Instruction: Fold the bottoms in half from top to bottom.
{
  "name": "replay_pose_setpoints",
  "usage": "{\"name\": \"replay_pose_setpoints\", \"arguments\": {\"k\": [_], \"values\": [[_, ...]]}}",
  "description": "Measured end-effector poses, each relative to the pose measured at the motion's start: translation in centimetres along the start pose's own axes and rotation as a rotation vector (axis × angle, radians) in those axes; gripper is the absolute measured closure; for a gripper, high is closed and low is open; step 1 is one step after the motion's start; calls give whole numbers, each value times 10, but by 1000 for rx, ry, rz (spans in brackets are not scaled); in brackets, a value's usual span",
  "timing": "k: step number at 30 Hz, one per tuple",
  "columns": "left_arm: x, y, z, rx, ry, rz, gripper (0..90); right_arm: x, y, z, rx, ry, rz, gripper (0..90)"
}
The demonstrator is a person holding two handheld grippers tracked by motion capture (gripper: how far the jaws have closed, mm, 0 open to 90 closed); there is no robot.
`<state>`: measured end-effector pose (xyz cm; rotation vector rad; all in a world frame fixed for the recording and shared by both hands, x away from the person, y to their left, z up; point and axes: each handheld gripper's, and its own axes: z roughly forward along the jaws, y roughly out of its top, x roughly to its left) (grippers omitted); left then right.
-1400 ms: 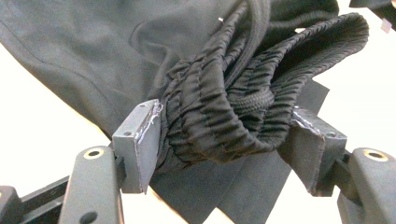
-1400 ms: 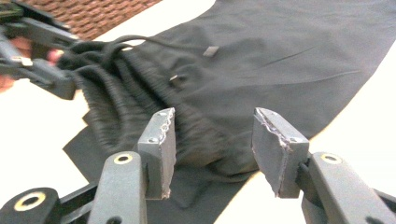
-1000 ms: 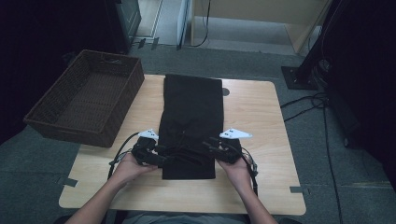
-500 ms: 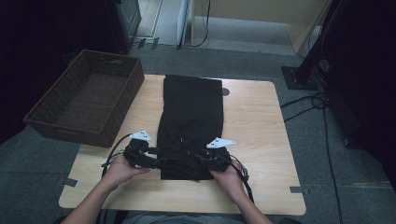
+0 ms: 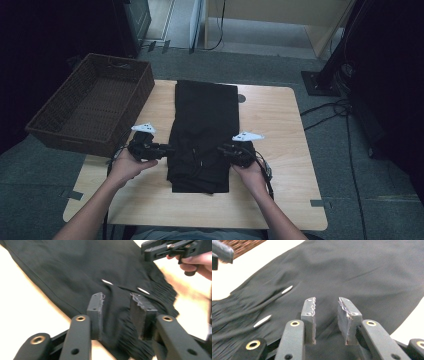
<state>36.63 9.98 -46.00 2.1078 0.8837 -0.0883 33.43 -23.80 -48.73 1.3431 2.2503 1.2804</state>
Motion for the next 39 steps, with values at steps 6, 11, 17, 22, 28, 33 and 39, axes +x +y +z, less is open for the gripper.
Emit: {"name": "replay_pose_setpoints", "arguments": {"k": [6, 11, 17, 22, 28, 33, 39], "values": [[18, 20, 31, 11, 70, 24, 747, -22, 20, 27, -3, -45, 12, 675], [34, 37, 55, 12, 97, 32, 793, -33, 32, 48, 2, -61, 8, 671], [49, 47, 74, 42, 135, 16, 801, -44, 40, 67, 28, -91, 53, 683], [54, 40, 82, 49, 111, -2, 833, -45, 34, 75, 56, -112, 20, 701], [50, 30, 82, 12, 104, -30, 859, -47, 28, 68, 42, -99, 71, 714], [33, 18, 80, 15, 90, -11, 876, -38, 16, 57, 47, -115, 22, 725], [7, 3, 75, 29, 97, 17, 840, -26, -4, 38, 31, -107, 19, 732]]}}
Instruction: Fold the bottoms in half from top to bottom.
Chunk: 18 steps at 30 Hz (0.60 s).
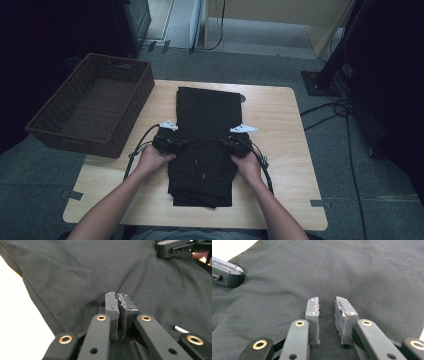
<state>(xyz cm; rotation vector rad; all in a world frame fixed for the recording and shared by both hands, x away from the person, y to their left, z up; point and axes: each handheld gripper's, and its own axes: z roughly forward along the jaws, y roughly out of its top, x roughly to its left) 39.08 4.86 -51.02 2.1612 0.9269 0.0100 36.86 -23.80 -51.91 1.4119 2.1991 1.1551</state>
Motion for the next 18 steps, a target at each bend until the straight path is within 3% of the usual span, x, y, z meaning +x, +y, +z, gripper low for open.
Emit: {"name": "replay_pose_setpoints", "arguments": {"k": [6, 10, 13, 18], "values": [[-22, -13, -6, 16, 18, 26, 820, 7, -13, -13, 0, 17, -11, 731], [-28, -22, -11, 13, -6, 8, 821, 13, -19, -20, 15, 21, -41, 731], [-32, -28, -14, 9, -32, -11, 823, 17, -25, -26, 22, 30, -42, 731], [-43, -37, -19, 29, -52, -7, 821, 22, -36, -39, 32, 55, -33, 732]]}}
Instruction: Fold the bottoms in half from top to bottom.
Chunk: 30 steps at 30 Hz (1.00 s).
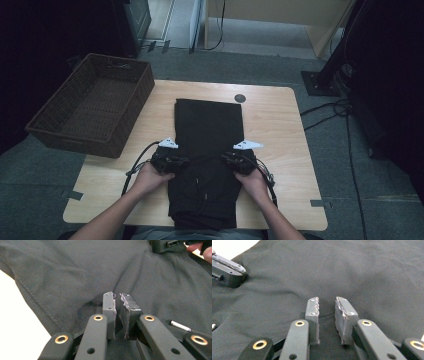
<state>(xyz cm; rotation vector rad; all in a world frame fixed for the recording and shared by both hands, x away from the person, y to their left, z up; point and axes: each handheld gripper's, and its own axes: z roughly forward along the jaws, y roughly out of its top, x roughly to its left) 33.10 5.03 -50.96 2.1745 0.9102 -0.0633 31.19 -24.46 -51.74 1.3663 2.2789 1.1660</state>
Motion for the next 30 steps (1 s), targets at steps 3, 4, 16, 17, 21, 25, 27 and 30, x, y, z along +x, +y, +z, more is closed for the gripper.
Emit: {"name": "replay_pose_setpoints", "arguments": {"k": [3, 4, 16, 17, 21, 25, 27, 30], "values": [[-5, -6, -2, -6, -18, -18, 825, 7, -5, -7, 25, -4, -40, 730], [-6, -8, -2, -7, -18, -21, 839, 9, -7, -9, 26, -3, -47, 730], [-3, -5, -7, -36, -88, 14, 511, 5, -7, -14, 0, 47, 17, 693], [-3, -4, -8, -36, -86, 16, 465, 4, -6, -15, -10, 52, 15, 677], [4, 1, -16, -66, -125, 8, 348, 1, -1, -17, -6, 60, 42, 631], [8, 4, -21, -88, -81, -6, 341, -3, -1, -17, -2, 60, 58, 602], [11, 6, -23, -89, -69, -3, 381, -4, 0, -17, -4, 57, 54, 594], [15, 8, -25, -94, -58, 1, 450, -5, 2, -16, -10, 53, 45, 566]]}}
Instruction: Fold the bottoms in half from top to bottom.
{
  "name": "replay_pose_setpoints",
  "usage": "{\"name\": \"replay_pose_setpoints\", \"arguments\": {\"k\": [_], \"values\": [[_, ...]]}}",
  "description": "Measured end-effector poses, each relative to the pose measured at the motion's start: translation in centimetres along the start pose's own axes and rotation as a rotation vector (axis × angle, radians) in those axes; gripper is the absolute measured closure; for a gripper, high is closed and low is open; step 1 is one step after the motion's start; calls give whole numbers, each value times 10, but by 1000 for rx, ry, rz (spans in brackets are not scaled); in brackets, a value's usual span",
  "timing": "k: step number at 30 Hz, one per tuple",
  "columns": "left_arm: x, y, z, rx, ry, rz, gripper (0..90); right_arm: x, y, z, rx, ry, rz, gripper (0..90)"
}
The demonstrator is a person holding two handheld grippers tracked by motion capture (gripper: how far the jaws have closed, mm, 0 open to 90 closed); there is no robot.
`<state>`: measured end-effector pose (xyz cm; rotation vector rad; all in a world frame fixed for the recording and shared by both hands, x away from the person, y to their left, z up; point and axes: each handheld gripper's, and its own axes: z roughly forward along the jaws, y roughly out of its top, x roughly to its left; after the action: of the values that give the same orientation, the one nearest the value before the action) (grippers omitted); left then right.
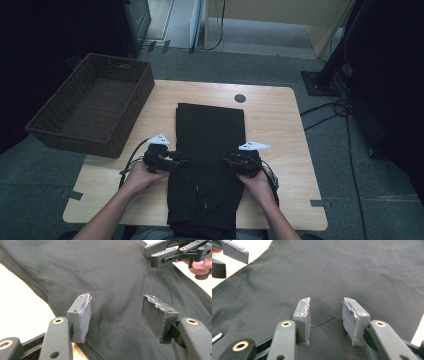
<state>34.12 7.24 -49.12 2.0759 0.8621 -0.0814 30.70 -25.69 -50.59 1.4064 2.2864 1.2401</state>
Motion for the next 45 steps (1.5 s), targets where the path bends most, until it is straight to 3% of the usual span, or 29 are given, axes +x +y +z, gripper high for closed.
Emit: {"name": "replay_pose_setpoints", "arguments": {"k": [4, 10, 11, 16, 18, 28, 33, 37, 39, 41, 45], "values": [[10, 7, -1, 1, 22, -10, 467, -5, 4, 0, -12, -9, 10, 553], [29, 23, 3, 14, 49, -7, 478, -23, 21, 7, -6, -43, -14, 505], [32, 26, 3, 14, 46, -10, 494, -27, 24, 9, -23, -45, -6, 504], [54, 43, 12, 44, 59, -18, 508, -48, 42, 21, -9, -64, 15, 496], [62, 51, 15, 48, 66, -26, 500, -57, 48, 26, -15, -62, 43, 492], [104, 84, 24, 59, 98, -69, 457, -93, 71, 41, -20, -115, 85, 470], [114, 85, 29, 12, 140, -103, 444, -105, 80, 43, -20, -150, 99, 447], [119, 83, 35, 28, 157, -119, 442, -113, 87, 49, -3, -178, 99, 426], [122, 86, 37, 77, 144, -142, 446, -114, 89, 53, 5, -178, 103, 424], [122, 89, 39, 96, 144, -127, 458, -116, 91, 56, 6, -183, 107, 422], [122, 91, 43, 85, 152, -117, 415, -118, 92, 60, -8, -197, 114, 422]]}}
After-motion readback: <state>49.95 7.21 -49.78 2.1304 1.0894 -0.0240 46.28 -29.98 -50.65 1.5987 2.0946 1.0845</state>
